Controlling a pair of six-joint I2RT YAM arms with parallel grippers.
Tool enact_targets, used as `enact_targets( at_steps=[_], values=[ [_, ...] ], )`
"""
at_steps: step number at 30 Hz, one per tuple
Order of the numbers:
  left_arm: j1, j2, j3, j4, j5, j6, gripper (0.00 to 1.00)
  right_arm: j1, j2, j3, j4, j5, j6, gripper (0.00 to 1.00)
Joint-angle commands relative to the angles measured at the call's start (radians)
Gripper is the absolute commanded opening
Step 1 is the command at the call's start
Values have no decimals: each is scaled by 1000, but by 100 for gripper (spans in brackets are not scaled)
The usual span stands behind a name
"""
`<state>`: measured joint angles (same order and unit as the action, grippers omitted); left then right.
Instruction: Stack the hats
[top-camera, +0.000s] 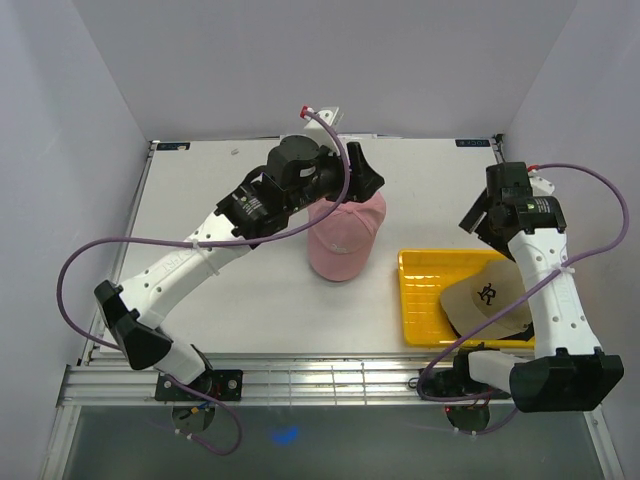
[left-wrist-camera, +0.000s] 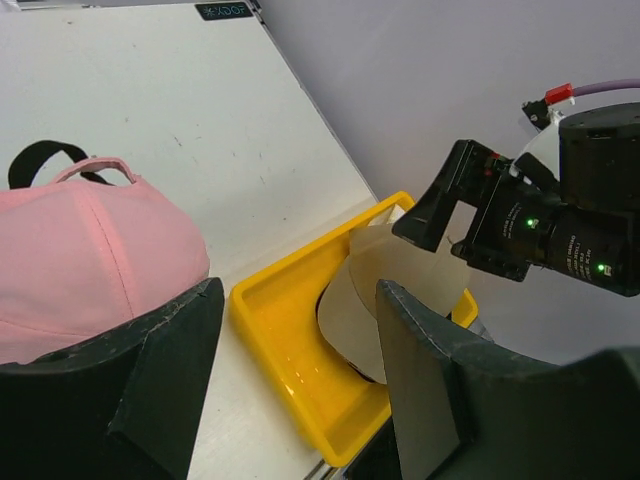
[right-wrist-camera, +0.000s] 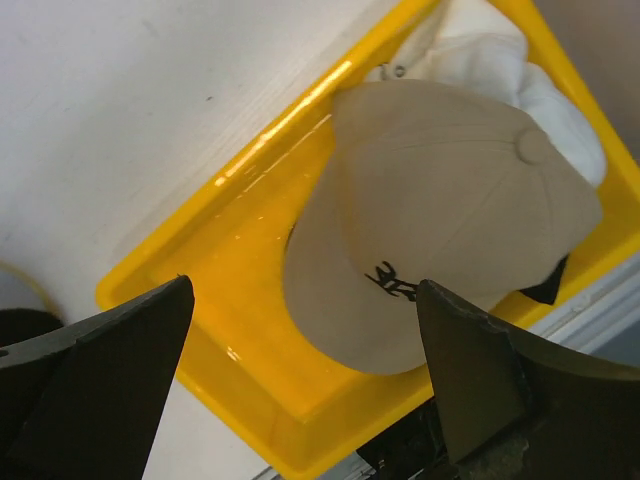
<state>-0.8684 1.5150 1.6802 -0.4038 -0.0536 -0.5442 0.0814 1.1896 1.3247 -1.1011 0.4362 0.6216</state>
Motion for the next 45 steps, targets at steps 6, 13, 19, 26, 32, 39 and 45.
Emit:
enact_targets(
  at_steps=[6, 13, 19, 26, 32, 39, 45],
  values=[
    [-14, -101, -47, -66, 37, -16, 72, -219, 1, -31, -63, 234, 53, 92],
    [-15, -105, -45, -86, 37, -16, 72, -379, 50, -45, -13, 158, -20, 91],
    [-15, -104, -56, -96, 38, -8, 72, -442, 88, -65, 29, 78, -42, 92],
    [-14, -114, -76, -99, 28, 3, 72, -477, 110, -94, 86, 7, -40, 95],
    [-14, -121, -99, -98, 23, 7, 72, -482, 97, -165, 139, -36, -37, 93],
    [-14, -136, -129, -92, 15, 1, 72, -480, 59, -220, 175, -53, -46, 46],
    [-14, -145, -160, -76, 34, -10, 71, -480, 24, -173, 158, -117, -75, 21]
  ],
)
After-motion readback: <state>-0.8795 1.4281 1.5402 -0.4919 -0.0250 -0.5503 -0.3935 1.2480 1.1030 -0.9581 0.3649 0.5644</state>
